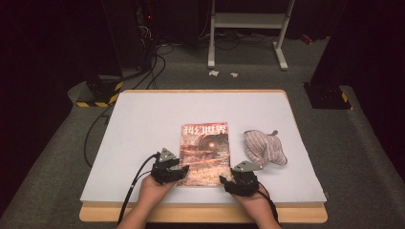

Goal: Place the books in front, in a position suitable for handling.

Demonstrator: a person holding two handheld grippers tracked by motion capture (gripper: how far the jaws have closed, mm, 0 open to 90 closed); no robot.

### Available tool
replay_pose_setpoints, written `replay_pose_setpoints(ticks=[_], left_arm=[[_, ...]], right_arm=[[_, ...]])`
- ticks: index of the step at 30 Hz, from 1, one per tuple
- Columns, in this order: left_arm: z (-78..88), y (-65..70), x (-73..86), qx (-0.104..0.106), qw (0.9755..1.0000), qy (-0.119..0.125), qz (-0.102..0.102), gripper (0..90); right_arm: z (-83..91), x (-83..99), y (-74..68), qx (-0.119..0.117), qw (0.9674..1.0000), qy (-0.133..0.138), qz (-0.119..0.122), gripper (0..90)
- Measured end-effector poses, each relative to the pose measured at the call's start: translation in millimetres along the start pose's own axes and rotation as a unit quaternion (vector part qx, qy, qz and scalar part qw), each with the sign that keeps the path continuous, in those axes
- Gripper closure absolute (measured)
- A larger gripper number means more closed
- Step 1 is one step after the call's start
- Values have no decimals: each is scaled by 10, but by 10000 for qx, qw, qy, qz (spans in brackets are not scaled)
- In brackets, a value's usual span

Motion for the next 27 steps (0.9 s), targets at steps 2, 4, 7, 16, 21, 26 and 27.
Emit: replay_pose_setpoints(ticks=[2,4,7,16,21,26,27], left_arm=[[-1,-1,-1,-1,10000,4,1,468],[0,-2,-1,25,10000,6,-3,467],[11,-25,-12,28,10000,62,-71,481],[244,-279,-43,-490,9978,300,-327,408],[373,-507,-41,-789,9958,341,-319,402],[486,-648,-41,-826,9952,483,-204,439],[493,-657,-42,-852,9948,515,-215,439]], right_arm=[[0,1,-4,13,10000,4,-6,439],[-1,2,-2,-3,10000,11,-16,435],[8,-16,18,-43,10000,59,-28,429],[76,-122,174,242,9988,378,214,442],[83,-152,189,318,9969,470,538,484],[92,-211,198,304,9952,658,660,467],[92,-220,205,301,9948,685,698,466]])
Point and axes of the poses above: each handheld gripper's, and its own axes: z roughly backward along the jaws, x roughly out of its underside, y roughly to its right, the point moved 9 cm from there along -z, roughly forward along the jaws, and after that the axes turned 6 degrees about y, right-handed, at the moved point
